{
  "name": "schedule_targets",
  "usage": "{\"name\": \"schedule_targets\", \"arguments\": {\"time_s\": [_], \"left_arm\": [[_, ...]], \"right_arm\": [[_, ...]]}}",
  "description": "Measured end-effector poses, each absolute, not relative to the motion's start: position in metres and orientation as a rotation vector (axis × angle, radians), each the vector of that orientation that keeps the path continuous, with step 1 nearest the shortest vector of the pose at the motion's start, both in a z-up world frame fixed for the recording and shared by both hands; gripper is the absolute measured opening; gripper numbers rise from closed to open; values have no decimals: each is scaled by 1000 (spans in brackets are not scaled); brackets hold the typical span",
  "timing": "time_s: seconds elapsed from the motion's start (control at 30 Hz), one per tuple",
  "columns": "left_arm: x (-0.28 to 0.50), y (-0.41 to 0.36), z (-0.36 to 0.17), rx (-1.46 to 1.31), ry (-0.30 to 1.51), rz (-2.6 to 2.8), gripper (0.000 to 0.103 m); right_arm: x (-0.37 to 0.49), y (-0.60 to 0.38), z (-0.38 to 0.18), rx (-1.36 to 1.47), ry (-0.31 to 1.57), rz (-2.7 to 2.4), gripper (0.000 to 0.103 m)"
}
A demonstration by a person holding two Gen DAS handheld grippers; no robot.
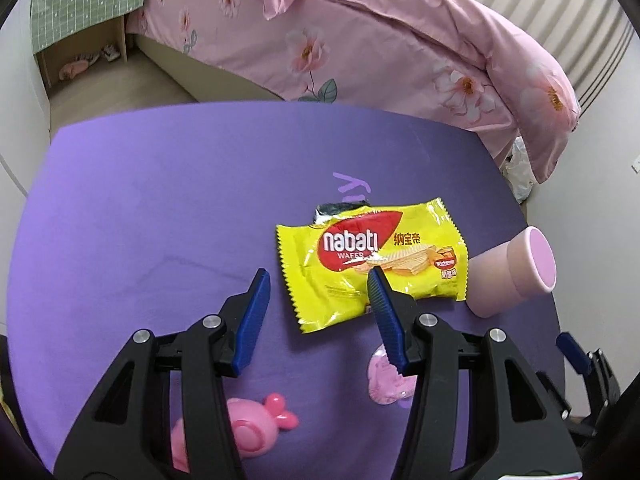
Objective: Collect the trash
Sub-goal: 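Grasp the yellow Nabati wafer wrapper with left tool while right tool grasps pink spoon tray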
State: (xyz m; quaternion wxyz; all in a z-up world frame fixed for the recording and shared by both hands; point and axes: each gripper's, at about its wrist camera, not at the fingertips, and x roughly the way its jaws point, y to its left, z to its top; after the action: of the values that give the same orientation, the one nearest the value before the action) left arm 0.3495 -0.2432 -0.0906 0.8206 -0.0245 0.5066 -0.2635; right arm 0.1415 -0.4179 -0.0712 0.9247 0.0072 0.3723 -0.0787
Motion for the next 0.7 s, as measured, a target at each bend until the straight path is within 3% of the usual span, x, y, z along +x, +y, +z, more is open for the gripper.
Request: {"name": "schedule_targets", "arguments": {"time_s": [0.07, 0.1, 0.13, 0.5, 0.7], "left_arm": [[350, -245, -90, -56, 1072, -555, 36], [350, -245, -91, -54, 1075, -557, 23], [351, -244, -91, -54, 1077, -558, 18], [347, -181, -29, -71, 901, -536, 4], [325, -122, -9, -83, 845, -514, 4]], "right_arm": [[142, -415, -72, 10, 772, -159, 55], [143, -415, -73, 12, 777, -157, 55], [143, -415, -74, 17, 783, -153, 55], [158, -388, -78, 84, 820, -39, 55], [184, -362, -81, 82, 819, 34, 55]]}}
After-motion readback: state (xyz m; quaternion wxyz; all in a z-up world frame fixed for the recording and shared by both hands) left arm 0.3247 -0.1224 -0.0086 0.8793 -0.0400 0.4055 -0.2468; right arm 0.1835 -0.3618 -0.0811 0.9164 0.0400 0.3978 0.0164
